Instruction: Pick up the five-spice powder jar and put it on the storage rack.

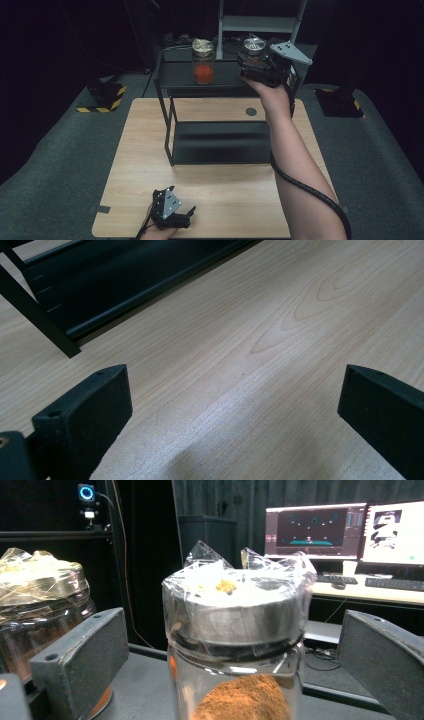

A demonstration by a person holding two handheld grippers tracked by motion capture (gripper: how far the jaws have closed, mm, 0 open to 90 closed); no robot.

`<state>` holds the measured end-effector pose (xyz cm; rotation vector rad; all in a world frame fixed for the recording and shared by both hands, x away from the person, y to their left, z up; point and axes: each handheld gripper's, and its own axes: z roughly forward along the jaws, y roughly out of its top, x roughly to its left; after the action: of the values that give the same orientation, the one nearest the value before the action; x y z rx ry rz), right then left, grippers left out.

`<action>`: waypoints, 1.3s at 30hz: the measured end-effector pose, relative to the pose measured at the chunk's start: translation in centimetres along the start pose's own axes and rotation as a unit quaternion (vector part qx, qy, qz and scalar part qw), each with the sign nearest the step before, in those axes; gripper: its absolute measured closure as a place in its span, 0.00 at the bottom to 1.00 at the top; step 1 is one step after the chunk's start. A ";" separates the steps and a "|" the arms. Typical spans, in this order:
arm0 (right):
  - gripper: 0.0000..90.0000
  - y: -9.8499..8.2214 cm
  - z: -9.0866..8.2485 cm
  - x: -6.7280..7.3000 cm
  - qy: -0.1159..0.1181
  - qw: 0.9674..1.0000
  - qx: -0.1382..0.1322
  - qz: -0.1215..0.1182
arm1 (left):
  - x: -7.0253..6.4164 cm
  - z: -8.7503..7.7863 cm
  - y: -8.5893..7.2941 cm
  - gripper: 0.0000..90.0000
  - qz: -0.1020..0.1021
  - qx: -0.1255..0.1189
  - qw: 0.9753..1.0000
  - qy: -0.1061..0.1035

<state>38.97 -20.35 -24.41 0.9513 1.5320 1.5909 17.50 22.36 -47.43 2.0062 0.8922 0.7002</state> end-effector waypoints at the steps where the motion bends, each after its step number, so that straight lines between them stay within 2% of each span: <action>1: 0.00 0.0 -0.1 0.0 0.000 1.000 0.001 0.000 | 0.0 0.0 0.0 0.01 -0.001 0.000 1.000 0.000; 10: 0.00 -0.4 -1.7 0.2 -0.001 1.000 -0.013 -0.008 | 0.0 0.0 0.0 0.01 -0.003 0.001 1.000 0.001; 19: 0.00 -0.8 -4.4 0.4 0.009 1.000 -0.024 -0.011 | -0.1 0.1 0.1 0.01 0.000 0.004 1.000 0.001; 26: 0.00 -1.1 -5.9 0.5 0.014 0.999 -0.026 -0.020 | -0.1 0.1 0.2 0.01 0.002 0.006 1.000 0.001; 34: 0.00 -1.7 -7.6 0.7 0.020 0.999 -0.035 -0.025 | 0.0 0.1 0.2 0.01 0.000 0.006 1.000 0.000; 39: 0.00 -2.4 -8.8 0.6 0.018 0.999 -0.039 -0.029 | -0.1 0.1 0.2 0.01 0.006 0.007 1.000 0.000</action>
<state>30.96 -23.81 -26.99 0.8329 1.4971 1.6212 17.58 22.09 -47.31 2.0246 0.8883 0.7033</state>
